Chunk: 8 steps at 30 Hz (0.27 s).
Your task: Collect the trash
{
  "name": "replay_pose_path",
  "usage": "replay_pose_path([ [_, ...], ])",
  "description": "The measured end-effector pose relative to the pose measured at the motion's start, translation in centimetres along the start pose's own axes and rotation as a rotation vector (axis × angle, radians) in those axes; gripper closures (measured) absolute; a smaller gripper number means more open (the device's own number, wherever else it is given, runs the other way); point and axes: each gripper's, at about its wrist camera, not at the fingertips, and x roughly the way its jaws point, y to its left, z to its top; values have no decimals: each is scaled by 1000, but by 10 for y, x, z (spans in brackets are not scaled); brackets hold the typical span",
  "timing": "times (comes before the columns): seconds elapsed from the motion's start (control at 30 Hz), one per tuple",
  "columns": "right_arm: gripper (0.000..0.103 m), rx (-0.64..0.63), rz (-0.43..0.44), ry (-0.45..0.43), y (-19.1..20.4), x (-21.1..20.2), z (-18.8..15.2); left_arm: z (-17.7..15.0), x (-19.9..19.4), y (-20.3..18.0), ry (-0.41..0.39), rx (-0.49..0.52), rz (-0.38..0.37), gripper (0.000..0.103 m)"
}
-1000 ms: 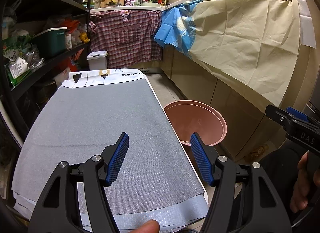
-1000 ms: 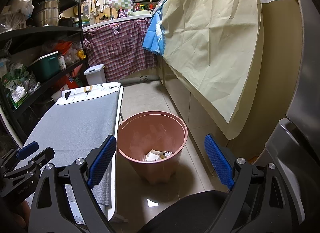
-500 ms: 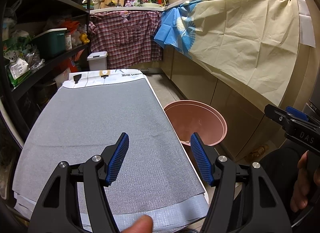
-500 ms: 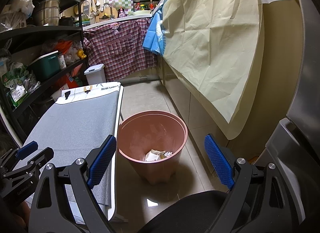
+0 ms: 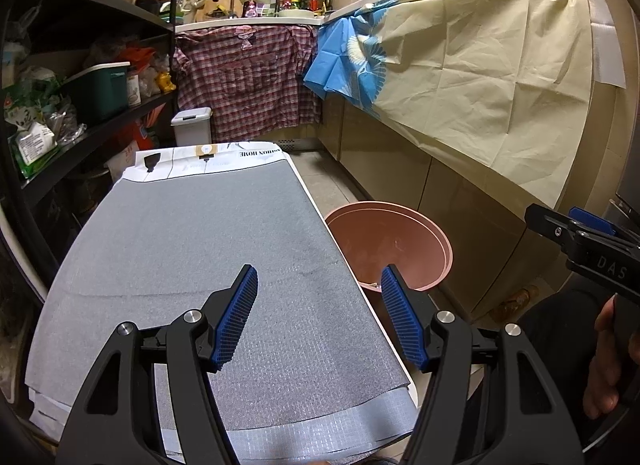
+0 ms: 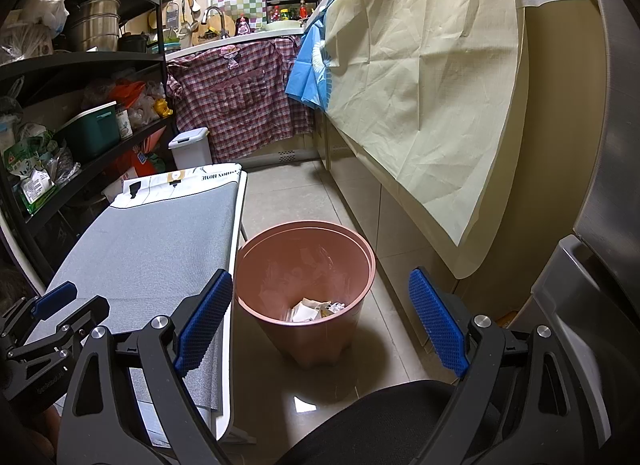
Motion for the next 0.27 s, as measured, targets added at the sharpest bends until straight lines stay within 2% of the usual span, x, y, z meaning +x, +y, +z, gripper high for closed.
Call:
replay_pose_path([
  [0.27, 15, 0, 0, 1, 0, 0, 0, 2, 2, 0, 15, -3, 8, 39],
])
